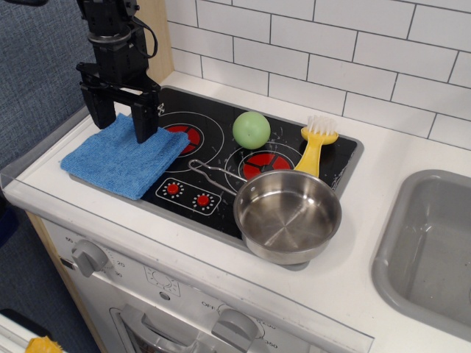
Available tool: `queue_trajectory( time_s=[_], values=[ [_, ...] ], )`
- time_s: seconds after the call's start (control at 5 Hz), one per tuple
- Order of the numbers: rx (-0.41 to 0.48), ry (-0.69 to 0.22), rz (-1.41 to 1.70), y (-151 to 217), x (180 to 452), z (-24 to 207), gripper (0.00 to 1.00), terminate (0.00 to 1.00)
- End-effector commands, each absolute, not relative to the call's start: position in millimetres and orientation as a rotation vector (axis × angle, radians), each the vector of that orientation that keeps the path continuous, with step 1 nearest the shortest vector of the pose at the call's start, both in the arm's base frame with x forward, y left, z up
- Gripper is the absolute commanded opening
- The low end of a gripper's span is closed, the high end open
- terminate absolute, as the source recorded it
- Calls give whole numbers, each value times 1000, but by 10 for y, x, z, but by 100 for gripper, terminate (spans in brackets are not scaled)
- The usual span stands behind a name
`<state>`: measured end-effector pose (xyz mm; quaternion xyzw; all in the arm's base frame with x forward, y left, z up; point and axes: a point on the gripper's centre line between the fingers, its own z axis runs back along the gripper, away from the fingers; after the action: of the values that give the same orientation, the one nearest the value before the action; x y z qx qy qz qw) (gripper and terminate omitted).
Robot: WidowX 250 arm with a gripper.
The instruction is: Move the pear to the towel
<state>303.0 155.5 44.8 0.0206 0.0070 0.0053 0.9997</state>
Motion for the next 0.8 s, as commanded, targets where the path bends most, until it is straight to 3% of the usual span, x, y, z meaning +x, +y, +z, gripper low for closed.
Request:
queue_trajectory(
  time_s=[0.0,0.6],
  values=[
    [41,14,11,1555,3030,448,100,0],
    [-54,-189,-226,597,3514,1042,100,0]
  ],
)
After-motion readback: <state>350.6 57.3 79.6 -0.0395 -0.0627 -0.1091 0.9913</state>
